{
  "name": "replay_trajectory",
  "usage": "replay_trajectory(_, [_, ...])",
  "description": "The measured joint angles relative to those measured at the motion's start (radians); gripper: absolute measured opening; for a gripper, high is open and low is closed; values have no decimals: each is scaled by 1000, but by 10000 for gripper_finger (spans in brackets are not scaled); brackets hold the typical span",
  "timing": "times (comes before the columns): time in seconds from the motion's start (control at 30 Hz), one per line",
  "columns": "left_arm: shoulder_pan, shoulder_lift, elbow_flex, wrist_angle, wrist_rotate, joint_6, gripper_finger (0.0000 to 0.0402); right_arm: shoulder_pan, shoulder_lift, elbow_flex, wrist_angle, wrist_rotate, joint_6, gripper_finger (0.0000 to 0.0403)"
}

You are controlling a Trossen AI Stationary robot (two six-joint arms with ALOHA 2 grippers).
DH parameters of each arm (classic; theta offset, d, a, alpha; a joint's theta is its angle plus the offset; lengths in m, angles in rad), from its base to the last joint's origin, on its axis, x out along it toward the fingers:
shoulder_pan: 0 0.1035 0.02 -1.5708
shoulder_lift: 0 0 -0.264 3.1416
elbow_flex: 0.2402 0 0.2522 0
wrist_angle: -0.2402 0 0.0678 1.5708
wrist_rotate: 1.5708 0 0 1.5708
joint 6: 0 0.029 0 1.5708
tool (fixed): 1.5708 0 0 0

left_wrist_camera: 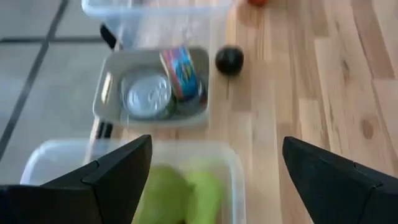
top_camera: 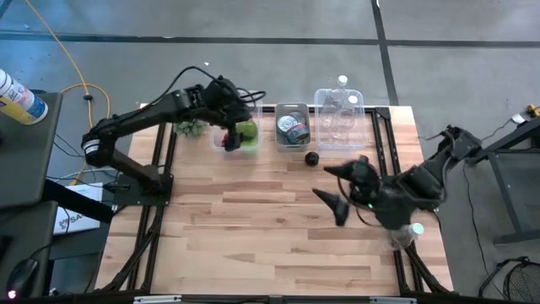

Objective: Pick & Place Food Item
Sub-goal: Put the pomegranate into the left transparent bin

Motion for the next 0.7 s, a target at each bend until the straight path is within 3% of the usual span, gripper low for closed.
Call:
replay_trajectory(0.1, [9, -24, 0, -76, -2, -2, 351, -57, -12, 0, -17, -82, 59, 329])
replay_trajectory(0.23, [13, -46, 0, -120, -11, -38, 351, -110, -53, 0, -93, -344, 158, 329])
replay_trajectory(0.37, [14, -74, 0, -168, -12, -89, 351, -135, -68, 1, -282, -565, 258, 329])
replay_trajectory(0.47, [14, -97, 0, -232, -13, -106, 351, -161, -73, 1, -500, -656, 344, 329])
replay_trajectory(0.6, [14, -121, 0, -292, -12, -114, 351, -196, -73, -1, -852, -733, 579, 329])
replay_trajectory(0.7, [14, -126, 0, -290, -11, -114, 351, -226, -100, -56, -805, -849, 559, 329])
